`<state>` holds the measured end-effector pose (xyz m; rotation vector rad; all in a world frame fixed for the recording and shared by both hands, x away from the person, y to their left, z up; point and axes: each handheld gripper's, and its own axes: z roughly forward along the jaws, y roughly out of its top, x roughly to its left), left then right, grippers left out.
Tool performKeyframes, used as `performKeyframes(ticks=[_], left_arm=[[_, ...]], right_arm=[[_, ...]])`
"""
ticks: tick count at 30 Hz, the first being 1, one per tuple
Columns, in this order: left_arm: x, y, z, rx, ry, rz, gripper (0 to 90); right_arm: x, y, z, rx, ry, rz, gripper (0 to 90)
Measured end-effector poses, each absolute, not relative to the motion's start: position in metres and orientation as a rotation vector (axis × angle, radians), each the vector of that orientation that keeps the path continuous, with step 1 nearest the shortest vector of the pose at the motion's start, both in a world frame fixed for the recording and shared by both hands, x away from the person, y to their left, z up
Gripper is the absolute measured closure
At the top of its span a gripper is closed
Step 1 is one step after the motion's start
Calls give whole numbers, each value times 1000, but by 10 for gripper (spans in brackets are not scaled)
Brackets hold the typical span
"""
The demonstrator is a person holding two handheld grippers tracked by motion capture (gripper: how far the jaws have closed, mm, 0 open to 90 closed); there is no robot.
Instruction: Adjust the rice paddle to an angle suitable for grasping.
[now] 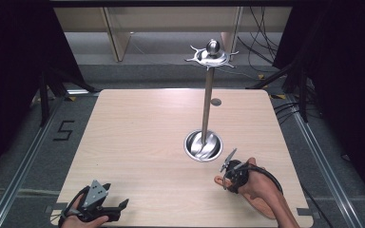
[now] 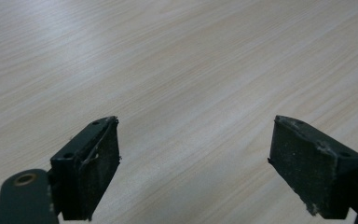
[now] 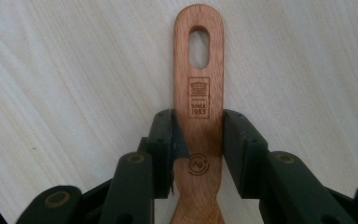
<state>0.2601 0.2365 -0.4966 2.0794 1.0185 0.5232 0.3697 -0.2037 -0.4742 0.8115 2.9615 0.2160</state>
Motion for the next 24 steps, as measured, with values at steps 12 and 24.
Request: performKeyframes(ticks=[12, 24], left_arm=[[260, 236, -496, 2076, 1014, 524, 154], [260, 236, -497, 2063, 1015, 523, 155]], right_arm=[[371, -203, -472, 827, 2934, 158, 664], [364, -214, -442, 858, 2806, 372, 665]])
